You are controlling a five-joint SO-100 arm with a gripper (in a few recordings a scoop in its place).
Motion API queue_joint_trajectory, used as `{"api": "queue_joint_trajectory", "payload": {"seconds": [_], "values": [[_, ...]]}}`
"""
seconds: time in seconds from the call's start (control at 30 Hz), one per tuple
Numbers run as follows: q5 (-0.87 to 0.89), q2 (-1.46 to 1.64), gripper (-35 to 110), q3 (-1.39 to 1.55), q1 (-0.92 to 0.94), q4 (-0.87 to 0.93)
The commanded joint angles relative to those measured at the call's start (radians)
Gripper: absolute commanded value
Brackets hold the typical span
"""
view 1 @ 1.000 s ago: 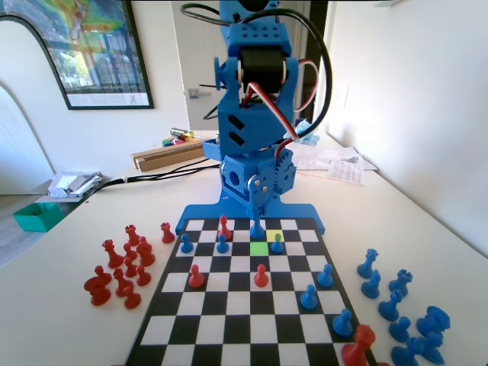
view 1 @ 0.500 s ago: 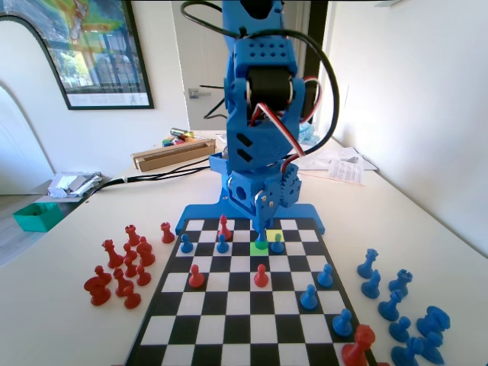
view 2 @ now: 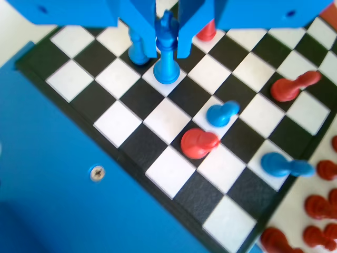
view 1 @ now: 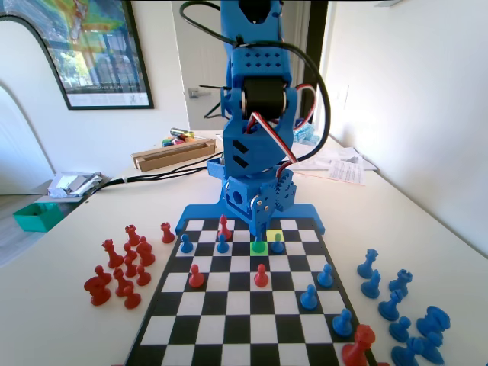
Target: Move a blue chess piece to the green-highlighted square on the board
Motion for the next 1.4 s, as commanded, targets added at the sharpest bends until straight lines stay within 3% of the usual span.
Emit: {"api": "queue_joint_trajectory", "payload": {"seconds": [0.0,0.33,0.9,1.37], "values": [[-0.043,0.026,10,-0.003,0.015,-0.005],[-0.051,0.040,12,-0.046,0.025,0.026],[0.147,0.249,12,-0.563,-0.038,0.676],[0.454,0.632,5,-0.776,-0.023,0.983]]}}
